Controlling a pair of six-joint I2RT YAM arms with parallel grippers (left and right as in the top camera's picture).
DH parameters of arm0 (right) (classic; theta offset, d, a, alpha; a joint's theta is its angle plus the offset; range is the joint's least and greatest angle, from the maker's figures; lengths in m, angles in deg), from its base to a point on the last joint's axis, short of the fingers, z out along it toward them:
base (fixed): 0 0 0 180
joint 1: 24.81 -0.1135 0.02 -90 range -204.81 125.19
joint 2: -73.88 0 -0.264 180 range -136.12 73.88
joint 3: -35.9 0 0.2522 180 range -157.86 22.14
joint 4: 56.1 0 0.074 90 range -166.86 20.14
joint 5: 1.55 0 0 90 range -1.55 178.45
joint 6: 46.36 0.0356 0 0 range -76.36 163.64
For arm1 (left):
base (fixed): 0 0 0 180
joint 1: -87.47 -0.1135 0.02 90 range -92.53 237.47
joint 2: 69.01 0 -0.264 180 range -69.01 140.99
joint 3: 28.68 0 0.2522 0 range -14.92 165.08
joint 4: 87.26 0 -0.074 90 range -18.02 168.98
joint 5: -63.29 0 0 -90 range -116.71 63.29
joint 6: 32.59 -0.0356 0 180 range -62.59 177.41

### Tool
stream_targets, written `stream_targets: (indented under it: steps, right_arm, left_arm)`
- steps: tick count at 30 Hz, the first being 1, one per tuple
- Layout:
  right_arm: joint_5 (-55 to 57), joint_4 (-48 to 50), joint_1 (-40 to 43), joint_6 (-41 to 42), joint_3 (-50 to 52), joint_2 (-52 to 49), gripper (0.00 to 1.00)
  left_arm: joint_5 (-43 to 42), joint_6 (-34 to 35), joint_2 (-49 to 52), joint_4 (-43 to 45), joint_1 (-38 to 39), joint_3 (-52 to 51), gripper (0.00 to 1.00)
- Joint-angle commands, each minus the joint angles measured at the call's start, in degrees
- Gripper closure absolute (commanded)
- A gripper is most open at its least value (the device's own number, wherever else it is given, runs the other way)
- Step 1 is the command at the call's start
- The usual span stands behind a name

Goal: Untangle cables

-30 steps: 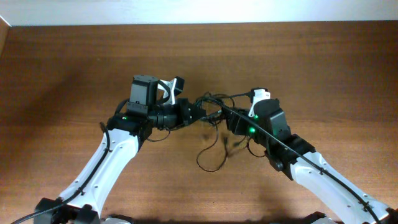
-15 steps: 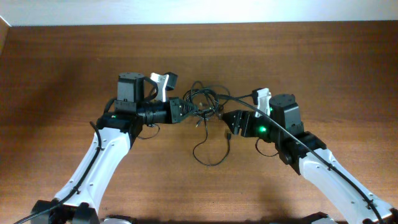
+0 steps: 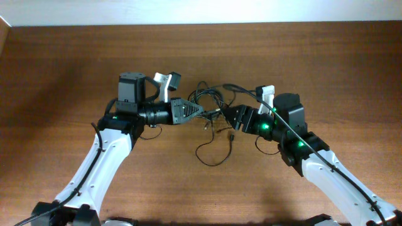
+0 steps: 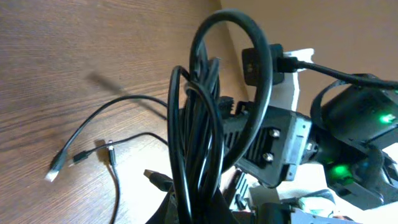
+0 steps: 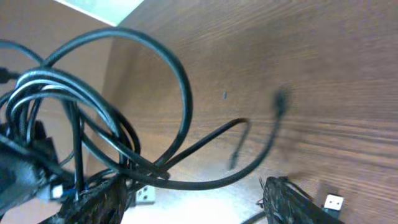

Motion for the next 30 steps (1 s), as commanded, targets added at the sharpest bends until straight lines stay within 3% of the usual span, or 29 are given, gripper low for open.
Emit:
stream_targets:
  steps: [1,11,14,18,23,27,30]
  right_arm:
    - [6.3,0.1,0.0,0.7,0.2,-0.8,0.30]
    - [3.0,2.0,-2.2,0.5,0.2,-0.9,0.30]
    - [9.4,2.0,-6.8,0.3,0.2,-0.9,0.30]
    - [20.3,3.3,-7.5,2.6,0.2,-0.9,0.31]
    - [26.4,7.5,-7.3,2.4,0.2,-3.0,0.31]
    - [37.8,-2.5,0.6,1.2,0.2,-3.4,0.36]
    - [35.2,-4.2,10.6,-10.5,0.2,-2.8,0.36]
  left_arm:
    - [-3.9,0.1,-0.6,0.3,-0.1,0.8,1.00]
    - [-5.2,0.1,-0.6,1.6,-0.1,0.8,1.00]
    - [-5.6,0.1,-0.6,2.4,-0.1,0.8,1.00]
    - [-12.3,0.1,-0.6,2.5,-0.1,0.8,1.00]
    - [-27.8,-1.2,-0.6,8.7,-0.1,0.8,1.00]
    - [-27.8,-1.2,-0.6,8.9,-3.1,0.8,1.00]
    - [-27.7,-2.4,-0.6,8.9,-9.7,0.8,1.00]
